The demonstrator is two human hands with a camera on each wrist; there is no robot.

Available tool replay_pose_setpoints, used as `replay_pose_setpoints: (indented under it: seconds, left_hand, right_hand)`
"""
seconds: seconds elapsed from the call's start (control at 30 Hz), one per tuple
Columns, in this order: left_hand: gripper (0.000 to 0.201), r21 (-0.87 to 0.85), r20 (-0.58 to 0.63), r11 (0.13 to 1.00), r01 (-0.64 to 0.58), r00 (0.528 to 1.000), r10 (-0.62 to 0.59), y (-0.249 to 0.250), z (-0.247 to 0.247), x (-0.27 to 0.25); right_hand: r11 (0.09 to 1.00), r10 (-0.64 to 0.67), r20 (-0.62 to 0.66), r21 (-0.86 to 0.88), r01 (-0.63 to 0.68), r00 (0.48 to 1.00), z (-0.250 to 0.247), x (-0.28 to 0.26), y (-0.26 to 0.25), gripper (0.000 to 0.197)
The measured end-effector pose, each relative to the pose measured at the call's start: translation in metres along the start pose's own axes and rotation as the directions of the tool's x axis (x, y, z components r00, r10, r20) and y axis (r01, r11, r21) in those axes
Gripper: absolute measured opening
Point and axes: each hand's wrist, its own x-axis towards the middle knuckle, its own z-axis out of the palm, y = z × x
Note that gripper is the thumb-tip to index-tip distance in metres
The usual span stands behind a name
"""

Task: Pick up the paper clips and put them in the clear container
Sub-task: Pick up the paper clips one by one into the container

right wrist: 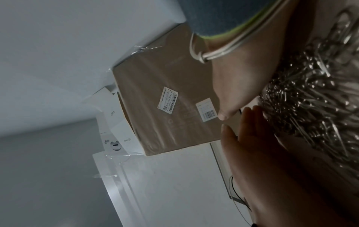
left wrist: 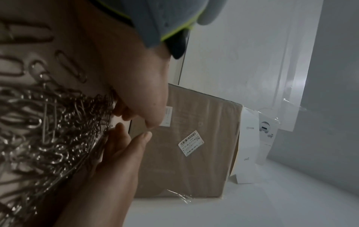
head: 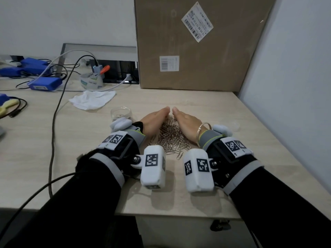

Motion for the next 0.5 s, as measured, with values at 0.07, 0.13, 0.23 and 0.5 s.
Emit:
replay_pose_setpoints:
  seconds: [0.07, 0.13, 0.23, 0.5]
  left_hand:
    - [0.076, -0.033, 0.044, 0.999, 0.016, 0.999, -0.014, -0.001, 0.001, 0.002]
    - [0.074, -0.085, 0.070, 0.996, 0.024, 0.997, -0.018, -0.002, -0.001, 0.001]
    - [0.056, -0.167, 0.059, 0.986, 0.019, 0.998, -0.009, -0.002, -0.007, -0.004]
    - [0.042, -0.286, -0.187, 0.946, -0.153, 0.977, 0.101, 0.000, -0.022, -0.029]
  right_hand:
    - [1.000, -0.015, -0.004, 0.022, 0.015, 1.000, 0.000, 0.003, 0.001, 0.064]
    - [0.991, -0.016, -0.044, 0.130, 0.022, 0.999, 0.000, 0.002, 0.002, 0.060]
    - [0.915, -0.009, -0.107, 0.400, 0.051, 0.994, 0.001, 0.000, 0.007, 0.051]
    - [0.803, -0.013, -0.246, 0.574, 0.157, 0.969, -0.017, -0.027, 0.004, 0.057]
